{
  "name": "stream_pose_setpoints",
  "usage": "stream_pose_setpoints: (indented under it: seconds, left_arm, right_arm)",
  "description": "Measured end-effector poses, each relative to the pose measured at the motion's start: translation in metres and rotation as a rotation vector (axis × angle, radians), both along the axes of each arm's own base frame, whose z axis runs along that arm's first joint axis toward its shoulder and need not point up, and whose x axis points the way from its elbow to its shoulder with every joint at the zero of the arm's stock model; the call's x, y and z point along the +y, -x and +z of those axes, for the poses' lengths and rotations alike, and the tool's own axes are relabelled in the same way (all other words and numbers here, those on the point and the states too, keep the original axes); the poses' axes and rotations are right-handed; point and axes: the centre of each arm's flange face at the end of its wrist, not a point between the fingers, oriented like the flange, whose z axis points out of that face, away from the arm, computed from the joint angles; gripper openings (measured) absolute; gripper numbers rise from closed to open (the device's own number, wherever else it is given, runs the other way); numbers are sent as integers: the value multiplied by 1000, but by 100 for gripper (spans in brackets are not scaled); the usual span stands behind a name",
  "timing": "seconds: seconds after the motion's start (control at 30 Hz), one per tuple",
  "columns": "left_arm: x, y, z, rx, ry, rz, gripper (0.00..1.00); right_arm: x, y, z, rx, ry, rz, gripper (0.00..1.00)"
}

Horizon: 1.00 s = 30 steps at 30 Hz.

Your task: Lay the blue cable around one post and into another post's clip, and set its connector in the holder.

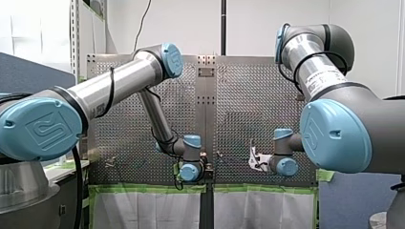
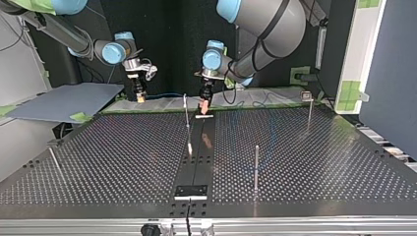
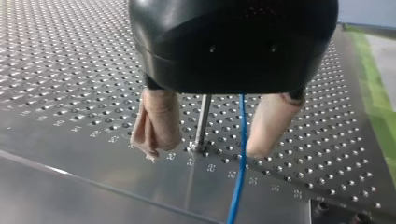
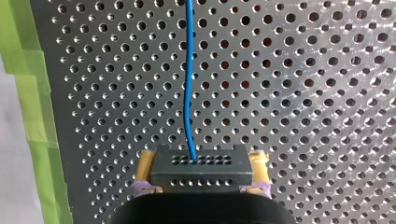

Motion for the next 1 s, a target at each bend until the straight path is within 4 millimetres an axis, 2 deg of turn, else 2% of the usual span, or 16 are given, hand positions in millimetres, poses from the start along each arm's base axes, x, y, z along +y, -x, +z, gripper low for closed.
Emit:
stream_pose_setpoints:
  seconds: [0.27, 0.43, 0.7, 1.0]
  left_arm:
    - [-7, 3, 18, 16, -90, -79, 98]
    - [-10, 11, 20, 40, -157, -130, 98]
    - [6, 29, 11, 95, -276, -144, 98]
    - [19, 31, 38, 51, -257, -146, 98]
  right_arm:
    - [2, 0, -3, 1, -7, 7, 0]
    - [2, -1, -4, -1, -12, 14, 0]
    - [3, 2, -8, 4, -21, 12, 0]
    - [4, 3, -12, 9, -27, 10, 0]
